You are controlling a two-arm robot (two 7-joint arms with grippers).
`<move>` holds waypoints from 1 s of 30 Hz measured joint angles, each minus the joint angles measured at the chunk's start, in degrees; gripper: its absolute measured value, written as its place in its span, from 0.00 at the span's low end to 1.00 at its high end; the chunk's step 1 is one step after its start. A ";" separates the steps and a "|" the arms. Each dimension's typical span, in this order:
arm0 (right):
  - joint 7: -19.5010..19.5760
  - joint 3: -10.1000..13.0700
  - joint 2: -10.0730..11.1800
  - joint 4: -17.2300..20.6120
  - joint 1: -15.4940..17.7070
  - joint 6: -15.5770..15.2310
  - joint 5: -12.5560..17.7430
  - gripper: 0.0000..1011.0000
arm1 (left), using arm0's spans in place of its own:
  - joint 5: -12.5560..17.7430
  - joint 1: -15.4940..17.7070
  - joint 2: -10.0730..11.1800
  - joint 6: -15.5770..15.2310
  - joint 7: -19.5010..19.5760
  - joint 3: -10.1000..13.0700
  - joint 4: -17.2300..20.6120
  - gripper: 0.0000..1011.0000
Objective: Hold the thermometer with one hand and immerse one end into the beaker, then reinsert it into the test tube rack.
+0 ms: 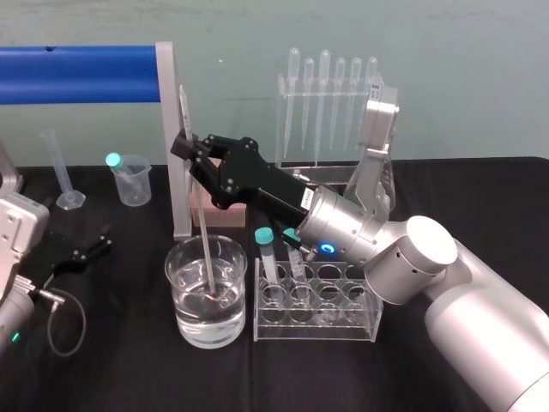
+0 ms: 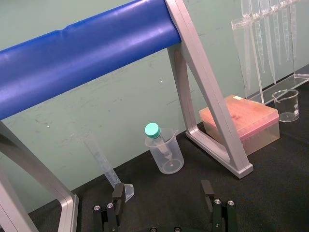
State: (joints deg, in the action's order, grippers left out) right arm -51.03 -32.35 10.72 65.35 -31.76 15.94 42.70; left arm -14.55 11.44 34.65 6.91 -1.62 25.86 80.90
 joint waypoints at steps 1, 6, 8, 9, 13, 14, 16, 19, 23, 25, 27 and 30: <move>0.00 0.00 0.00 0.00 0.00 0.00 0.00 0.06 | 0.00 0.00 0.00 0.00 0.00 0.00 0.00 1.00; 0.00 0.00 0.00 0.00 0.00 0.00 0.00 0.06 | 0.00 0.00 0.00 0.00 0.00 0.00 0.00 1.00; 0.00 0.00 0.00 0.00 0.00 0.00 0.00 0.06 | 0.00 0.00 0.00 0.00 0.00 0.00 0.00 1.00; 0.00 0.00 0.00 0.00 0.00 0.00 0.00 0.06 | 0.00 0.00 0.00 0.00 0.00 0.00 0.00 1.00; 0.00 0.00 0.00 -0.01 0.00 0.00 0.00 0.06 | 0.00 0.00 0.00 0.00 0.00 0.00 0.00 1.00; 0.00 0.00 0.00 0.00 0.00 0.00 0.00 0.06 | 0.00 0.00 0.00 0.00 0.00 0.00 0.00 1.00; 0.00 0.00 0.00 0.00 0.00 0.00 0.00 0.06 | 0.00 0.00 0.00 0.00 0.00 0.00 0.00 1.00; 0.00 0.00 0.00 -0.01 0.00 0.00 0.00 0.06 | 0.00 0.00 0.00 0.00 0.00 0.00 0.00 1.00; 0.00 0.00 0.00 0.00 0.00 0.00 0.00 0.06 | 0.00 0.00 0.00 0.00 0.00 0.00 0.00 1.00; 0.00 0.00 0.00 0.00 0.00 0.00 0.00 0.06 | 0.00 0.00 0.00 0.00 0.00 0.00 0.00 1.00; 0.00 0.00 0.00 -0.01 0.00 0.00 0.00 0.06 | 0.00 0.00 0.00 0.00 0.00 0.00 0.00 1.00; 0.00 0.00 0.00 0.00 0.00 0.00 0.00 0.06 | 0.00 0.00 0.00 0.00 0.00 0.00 0.00 1.00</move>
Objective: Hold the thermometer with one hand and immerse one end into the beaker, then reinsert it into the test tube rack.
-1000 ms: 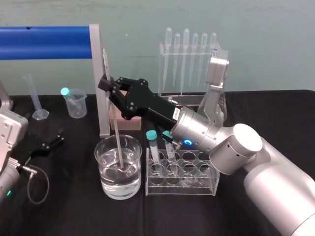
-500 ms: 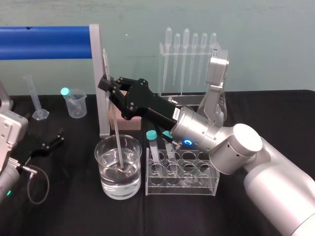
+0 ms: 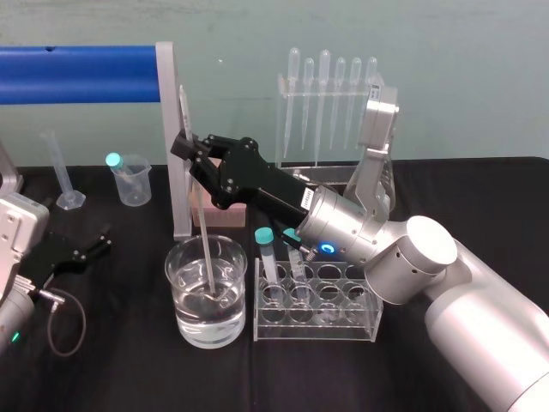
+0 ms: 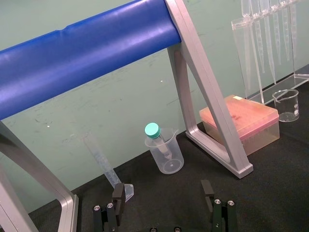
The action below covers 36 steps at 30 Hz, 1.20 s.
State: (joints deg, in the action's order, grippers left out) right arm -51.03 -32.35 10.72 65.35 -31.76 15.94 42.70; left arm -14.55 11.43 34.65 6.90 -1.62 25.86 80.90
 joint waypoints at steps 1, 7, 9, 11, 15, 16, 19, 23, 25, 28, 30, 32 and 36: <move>0.00 0.00 0.00 0.00 0.00 0.00 0.00 0.06 | 0.00 0.00 0.00 0.00 0.00 0.00 0.00 1.00; 0.00 0.00 0.00 0.00 0.00 0.00 0.00 0.06 | 0.00 0.00 0.00 0.00 0.00 0.00 0.00 1.00; 0.00 0.00 0.00 0.00 0.00 0.00 0.00 0.06 | 0.00 0.00 0.00 0.00 0.00 0.00 0.00 1.00; 0.00 0.00 0.00 0.00 0.00 0.00 0.00 0.06 | 0.00 0.00 0.00 0.00 0.00 0.00 0.00 1.00; 0.00 0.00 0.00 0.00 0.00 0.00 0.00 0.06 | 0.00 0.00 0.00 0.00 0.00 0.00 0.00 1.00; 0.00 0.00 0.00 0.00 0.00 0.00 0.00 0.06 | 0.00 0.00 0.00 0.00 0.00 0.00 0.00 1.00; 0.00 0.00 0.00 0.00 0.00 0.00 0.00 0.06 | 0.00 0.00 0.00 0.00 0.00 0.00 0.00 1.00; 0.00 0.00 0.00 0.00 0.00 0.00 0.00 0.06 | 0.00 0.00 0.00 0.00 0.00 0.00 0.00 1.00; 0.00 0.00 0.00 0.00 0.00 0.00 0.00 0.06 | 0.00 0.00 0.00 0.00 0.00 0.00 0.00 1.00; 0.00 0.00 0.00 0.00 0.00 0.00 0.00 0.06 | 0.00 0.00 0.00 0.00 0.00 0.00 0.00 1.00; 0.00 0.00 0.00 0.00 0.00 0.00 0.00 0.06 | 0.00 0.00 0.00 0.00 0.00 0.00 0.00 1.00; 0.00 0.00 0.00 0.00 0.00 0.00 0.00 0.06 | 0.00 0.00 0.00 0.00 0.00 0.00 0.00 1.00; 0.00 0.00 0.00 -0.01 0.00 0.00 0.00 0.06 | 0.00 0.00 0.00 0.00 0.00 0.00 0.00 1.00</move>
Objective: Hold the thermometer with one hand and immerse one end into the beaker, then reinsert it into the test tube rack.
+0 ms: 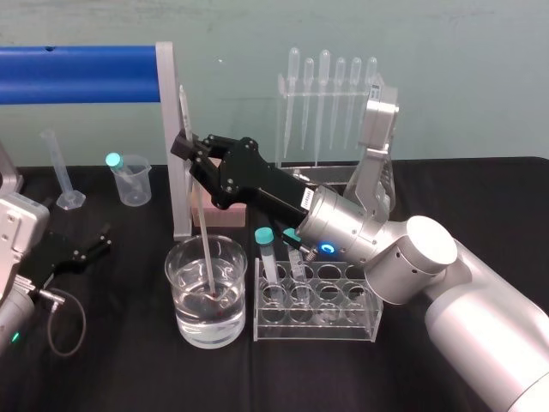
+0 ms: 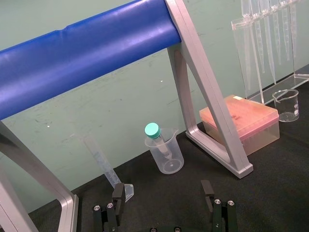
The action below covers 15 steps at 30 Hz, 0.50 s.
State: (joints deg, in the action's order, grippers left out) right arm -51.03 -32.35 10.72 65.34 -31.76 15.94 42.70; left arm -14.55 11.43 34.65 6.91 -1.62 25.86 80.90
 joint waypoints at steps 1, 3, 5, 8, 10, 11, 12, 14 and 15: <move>0.00 0.00 0.00 0.00 0.00 0.00 0.00 0.06 | 0.00 0.00 0.00 0.00 0.00 0.00 0.00 1.00; 0.00 0.00 0.00 0.00 0.00 0.00 0.00 0.06 | 0.00 0.00 0.00 0.00 0.00 0.00 0.00 1.00; 0.00 0.00 0.00 0.00 0.00 0.00 0.00 0.06 | 0.00 0.00 0.00 0.00 0.00 0.00 0.00 1.00; 0.00 0.00 0.00 0.00 0.00 0.00 0.00 0.06 | 0.00 0.00 0.00 0.00 0.00 0.00 0.00 1.00; 0.00 0.00 0.00 0.00 0.00 0.00 0.00 0.06 | 0.00 0.00 0.00 0.00 0.00 0.00 0.00 1.00; 0.00 0.00 0.00 0.00 0.00 0.00 0.00 0.06 | 0.00 0.00 0.00 0.00 0.00 0.00 0.00 1.00; 0.00 0.00 0.00 0.00 0.00 0.00 0.00 0.06 | 0.00 0.00 0.00 0.00 0.00 0.00 0.00 1.00; 0.00 0.00 0.00 0.00 0.00 0.00 0.00 0.06 | 0.00 0.00 0.00 0.00 0.00 0.00 0.00 1.00; 0.00 0.00 0.00 0.00 0.00 0.00 0.00 0.06 | 0.00 0.00 0.00 0.00 0.00 0.00 0.00 1.00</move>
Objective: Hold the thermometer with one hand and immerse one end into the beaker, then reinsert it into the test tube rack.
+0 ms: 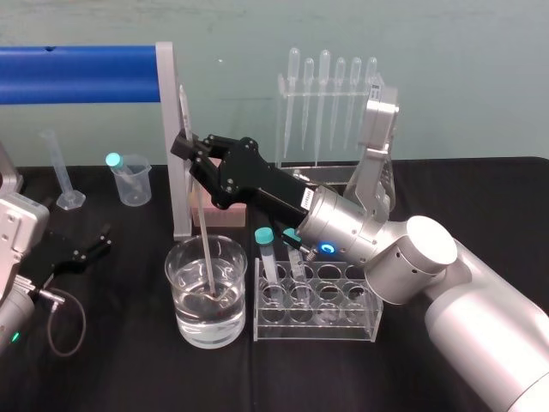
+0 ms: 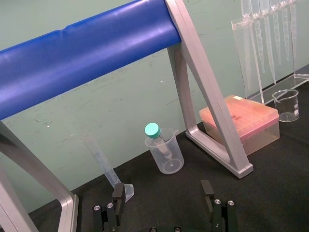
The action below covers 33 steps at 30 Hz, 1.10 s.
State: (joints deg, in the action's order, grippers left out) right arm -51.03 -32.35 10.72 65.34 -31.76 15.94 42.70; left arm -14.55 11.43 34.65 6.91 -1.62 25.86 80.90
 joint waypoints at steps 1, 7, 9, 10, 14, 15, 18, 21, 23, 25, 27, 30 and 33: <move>0.00 0.00 0.00 0.00 0.00 0.00 0.00 0.06 | 0.00 0.00 0.00 0.00 0.00 0.00 0.00 1.00; 0.00 0.00 0.00 0.00 0.00 0.00 0.00 0.06 | 0.00 0.00 0.00 0.00 0.00 0.00 0.00 1.00; 0.00 0.00 0.00 0.00 0.00 0.00 0.00 0.06 | 0.00 0.00 0.00 0.00 0.00 0.00 0.00 1.00; 0.00 0.00 0.00 0.00 0.00 0.00 0.00 0.06 | 0.00 0.00 0.00 0.00 0.00 0.00 0.00 1.00; -0.72 -0.02 -0.08 -0.02 -0.14 0.12 0.22 0.06 | 0.00 0.00 0.00 0.00 0.00 0.00 0.00 1.00; -0.72 -0.02 -0.08 -0.02 -0.14 0.12 0.22 0.06 | 0.00 0.00 0.00 0.00 0.00 0.00 0.00 1.00; -1.82 0.25 -0.26 0.32 -0.29 0.77 1.09 0.06 | 0.00 0.00 0.00 0.00 0.00 0.00 0.00 1.00; -2.40 0.89 -0.20 2.21 -0.38 1.08 2.34 0.06 | 0.00 0.00 0.00 0.00 0.00 0.00 0.00 1.00; -2.25 1.09 0.05 3.62 -0.38 1.02 2.58 0.06 | 0.00 0.00 0.00 0.00 0.00 0.00 0.00 1.00; -1.81 1.24 0.40 5.00 -0.36 0.78 2.73 0.06 | 0.00 0.00 0.00 0.00 0.00 0.00 0.00 1.00; -0.67 1.60 1.22 8.13 -0.33 0.26 2.94 0.06 | 0.00 0.00 0.00 0.00 0.00 0.00 0.00 1.00; 0.21 1.98 1.88 10.39 -0.34 0.18 3.01 0.06 | 0.00 0.00 0.00 0.00 0.00 0.00 0.00 1.00; 1.88 3.22 3.31 14.49 -0.23 0.71 3.05 0.06 | 0.00 0.00 0.00 0.00 0.00 0.00 0.00 1.00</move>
State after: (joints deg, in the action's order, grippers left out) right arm -49.15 -29.13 14.03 79.83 -31.99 16.66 45.75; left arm -14.55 11.43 34.64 6.90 -1.62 25.86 80.90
